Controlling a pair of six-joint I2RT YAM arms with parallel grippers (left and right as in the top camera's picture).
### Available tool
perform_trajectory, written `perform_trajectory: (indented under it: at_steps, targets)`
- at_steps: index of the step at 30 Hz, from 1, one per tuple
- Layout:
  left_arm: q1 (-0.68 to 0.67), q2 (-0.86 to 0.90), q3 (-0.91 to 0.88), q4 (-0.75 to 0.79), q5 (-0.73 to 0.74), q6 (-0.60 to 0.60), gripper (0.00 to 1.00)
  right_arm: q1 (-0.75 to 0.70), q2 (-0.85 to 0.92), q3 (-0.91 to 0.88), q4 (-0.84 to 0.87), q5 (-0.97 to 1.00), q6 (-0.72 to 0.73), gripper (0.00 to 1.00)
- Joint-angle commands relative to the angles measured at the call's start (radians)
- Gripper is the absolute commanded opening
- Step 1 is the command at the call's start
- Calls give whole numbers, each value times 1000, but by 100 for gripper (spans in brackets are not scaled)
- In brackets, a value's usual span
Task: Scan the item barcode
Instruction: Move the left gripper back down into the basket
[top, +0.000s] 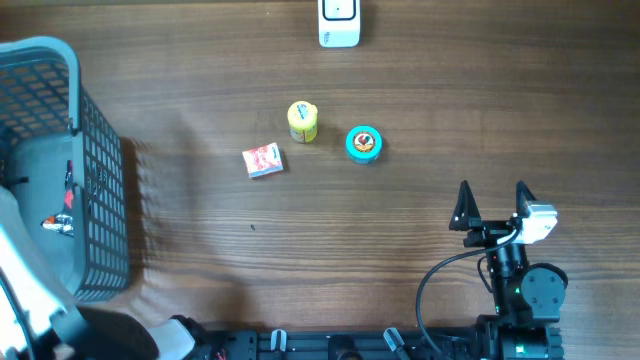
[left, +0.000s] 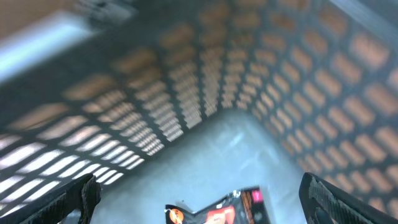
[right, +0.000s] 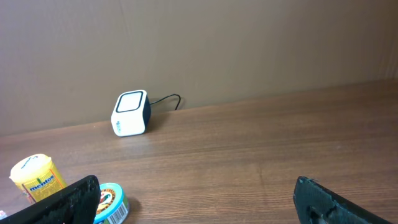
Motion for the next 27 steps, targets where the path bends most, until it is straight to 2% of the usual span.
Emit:
perform_trajectory:
  at_steps: [1,3,8,12,16,21,27]
  targets:
    - [3,92,2,8,164,241,100,4,-5,-1,2,7,8,100]
    - [3,151,2,12,225,320,100,4,-5,-1,2,7,8,100]
    - [3,276,2,27,249,480,100,4,-5,-1,2,7,8,100]
    - [3,351,1,-5,327,639,100,4,-5,-1,2,7,8,100]
    - [3,394,1,-54,328,822,100,4,-5,-1,2,7,8,100]
    - [3,400,-1,-82,325,922,100,4,-5,-1,2,7,8,100]
    - [3,400,-1,-186,316,1049,100,4,-5,-1,2,7,8,100]
